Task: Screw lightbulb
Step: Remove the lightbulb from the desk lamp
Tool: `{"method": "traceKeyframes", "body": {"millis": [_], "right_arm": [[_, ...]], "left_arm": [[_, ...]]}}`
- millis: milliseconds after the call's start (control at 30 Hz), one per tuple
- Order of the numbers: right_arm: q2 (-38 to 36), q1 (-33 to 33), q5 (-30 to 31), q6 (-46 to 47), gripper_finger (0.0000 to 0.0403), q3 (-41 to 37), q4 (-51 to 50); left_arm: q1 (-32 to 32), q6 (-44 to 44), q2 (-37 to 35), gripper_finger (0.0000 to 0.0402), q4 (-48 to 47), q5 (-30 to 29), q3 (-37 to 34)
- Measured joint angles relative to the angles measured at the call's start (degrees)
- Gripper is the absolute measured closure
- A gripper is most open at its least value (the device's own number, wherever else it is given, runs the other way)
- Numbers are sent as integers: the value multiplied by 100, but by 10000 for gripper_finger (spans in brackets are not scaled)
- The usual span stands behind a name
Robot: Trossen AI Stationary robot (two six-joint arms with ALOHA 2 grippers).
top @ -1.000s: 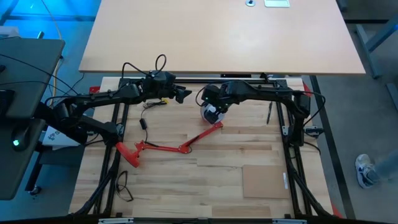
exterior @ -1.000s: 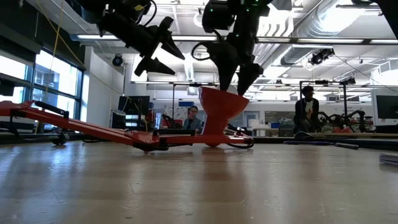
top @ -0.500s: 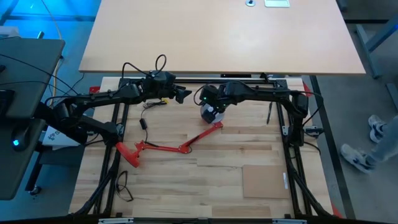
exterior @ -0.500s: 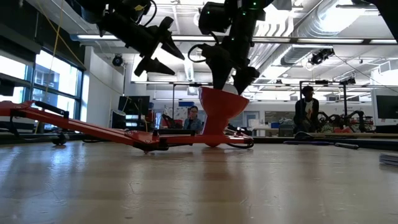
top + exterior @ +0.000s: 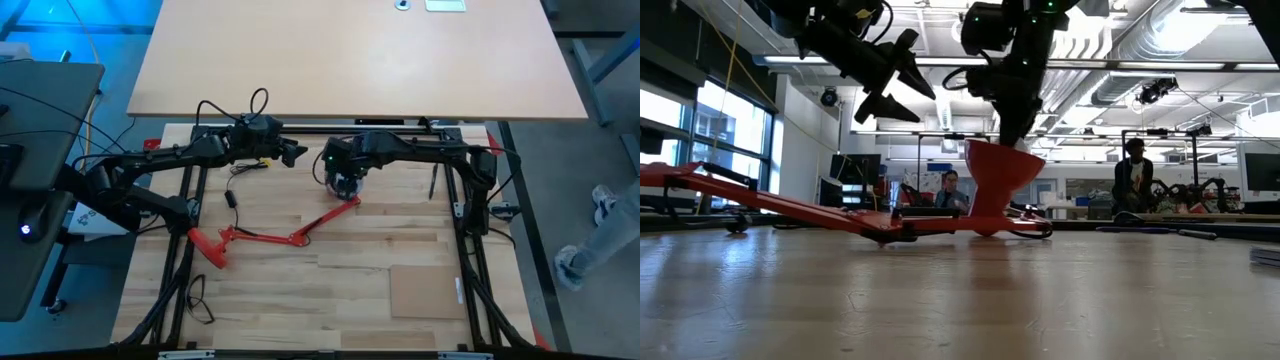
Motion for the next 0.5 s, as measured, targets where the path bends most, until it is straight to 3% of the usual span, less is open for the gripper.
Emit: {"method": "traceKeyframes", "body": {"millis": [300,400,500], "right_arm": [[-1,40,336,-5469,187,0,62],[1,45,471,-6364,181,-2,189],[1,39,528,-6637,175,-2,255]], "left_arm": [[0,-45,0,140,-2,0,0],[-2,-57,0,140,0,0,0],[-1,-55,0,140,0,0,0]]}}
